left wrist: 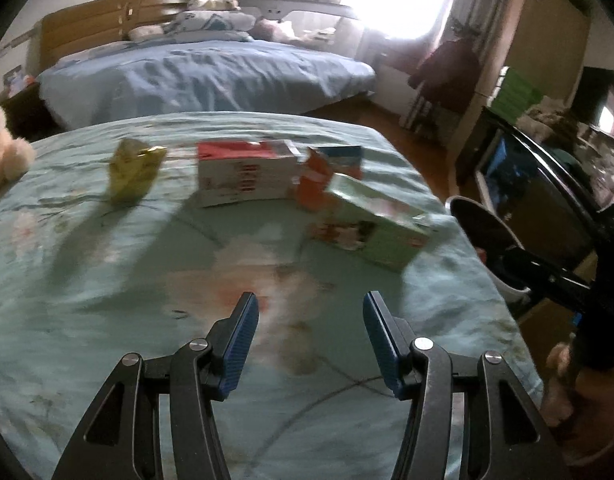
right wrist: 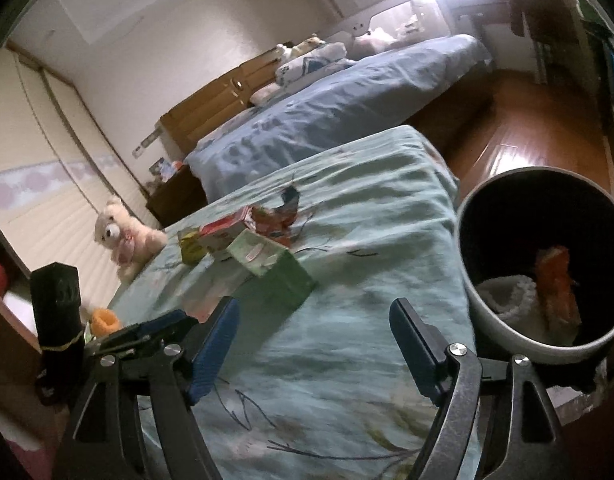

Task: Collect trash
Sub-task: 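Move both open tools back over the bed toward the yellow bag and green carton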

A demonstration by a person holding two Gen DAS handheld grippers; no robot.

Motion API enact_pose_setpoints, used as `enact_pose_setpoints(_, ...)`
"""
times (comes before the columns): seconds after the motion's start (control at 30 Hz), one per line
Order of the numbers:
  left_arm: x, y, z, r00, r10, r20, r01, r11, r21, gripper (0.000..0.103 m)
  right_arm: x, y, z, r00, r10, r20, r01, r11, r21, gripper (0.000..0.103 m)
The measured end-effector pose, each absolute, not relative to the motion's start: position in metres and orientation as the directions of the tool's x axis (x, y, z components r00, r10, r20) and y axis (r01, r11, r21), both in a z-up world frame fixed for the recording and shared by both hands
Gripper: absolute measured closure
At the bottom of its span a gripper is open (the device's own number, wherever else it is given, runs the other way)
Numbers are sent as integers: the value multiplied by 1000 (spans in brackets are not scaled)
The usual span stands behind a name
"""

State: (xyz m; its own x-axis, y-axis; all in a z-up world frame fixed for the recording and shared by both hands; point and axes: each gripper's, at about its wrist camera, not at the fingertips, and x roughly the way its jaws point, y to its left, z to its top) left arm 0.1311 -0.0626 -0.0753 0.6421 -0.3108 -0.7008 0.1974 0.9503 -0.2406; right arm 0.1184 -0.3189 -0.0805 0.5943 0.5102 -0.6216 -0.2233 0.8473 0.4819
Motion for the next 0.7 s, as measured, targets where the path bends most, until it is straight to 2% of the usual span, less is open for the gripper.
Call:
enact_pose_setpoints(0.33, 149, -16, -81, 662, -233, -712, 93, 969, -230, 49, 132, -287, -84, 550, 532, -644, -290, 845, 450, 24)
enact_pose_setpoints(0.7, 187, 9, -83, 688, -151, -709, 16, 981, -194, 44, 155, -255, -89, 512, 537, -671, -359, 843, 401, 23)
